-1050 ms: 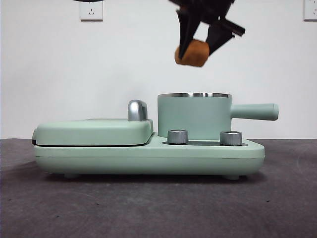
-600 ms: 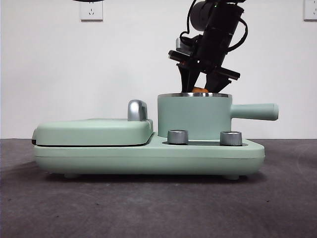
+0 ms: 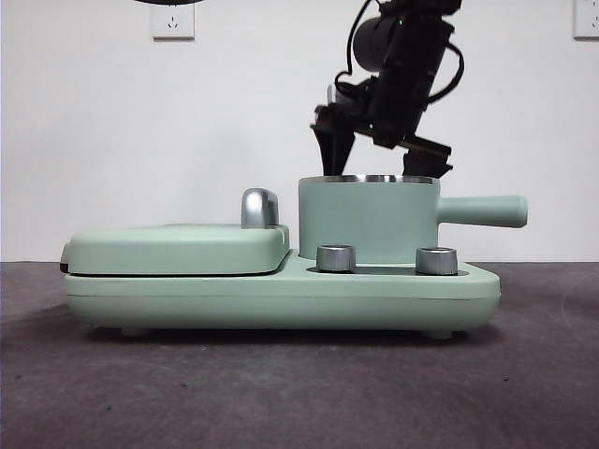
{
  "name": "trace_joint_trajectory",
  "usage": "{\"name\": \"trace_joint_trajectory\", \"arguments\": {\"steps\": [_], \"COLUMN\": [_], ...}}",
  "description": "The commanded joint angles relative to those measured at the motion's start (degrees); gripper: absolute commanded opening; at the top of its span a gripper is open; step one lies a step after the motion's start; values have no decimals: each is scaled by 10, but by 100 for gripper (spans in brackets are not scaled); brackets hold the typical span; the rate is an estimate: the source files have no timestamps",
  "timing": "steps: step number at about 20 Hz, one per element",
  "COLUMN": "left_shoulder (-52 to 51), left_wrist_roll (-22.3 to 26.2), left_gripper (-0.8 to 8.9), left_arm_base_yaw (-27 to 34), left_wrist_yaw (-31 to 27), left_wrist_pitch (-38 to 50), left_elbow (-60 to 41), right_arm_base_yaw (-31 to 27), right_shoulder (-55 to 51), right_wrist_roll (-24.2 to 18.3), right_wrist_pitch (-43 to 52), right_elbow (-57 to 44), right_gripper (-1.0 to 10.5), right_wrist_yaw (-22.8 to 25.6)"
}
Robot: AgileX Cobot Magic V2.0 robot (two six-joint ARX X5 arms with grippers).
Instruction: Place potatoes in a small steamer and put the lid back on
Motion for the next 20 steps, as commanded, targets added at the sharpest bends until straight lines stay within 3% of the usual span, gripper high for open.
{"name": "trace_joint_trajectory", "arguments": {"steps": [1, 5, 11, 15, 20], "left_shoulder": [5, 11, 14, 14, 16], "left_wrist_roll": [3, 4, 7, 7, 4], "left_gripper": [27, 26, 26, 27, 27], "left_arm_base_yaw": [-4, -9, -9, -9, -18], "left_wrist_yaw": [5, 5, 5, 5, 14], "left_wrist_pitch": [13, 13, 41, 87, 192], "left_elbow": [10, 3, -16, -61, -138], "right_arm_base_yaw": [3, 3, 9, 10, 12], "right_shoulder": [9, -1, -71, -165, -325], "right_wrist_roll": [-3, -3, -3, -10, -10], "right_wrist_pitch": [-42, -116, -158, -158, -150], "right_elbow": [58, 124, 113, 54, -89], "right_gripper": [529, 529, 528, 528, 528], "right_wrist_yaw": [0, 0, 16, 15, 16]}}
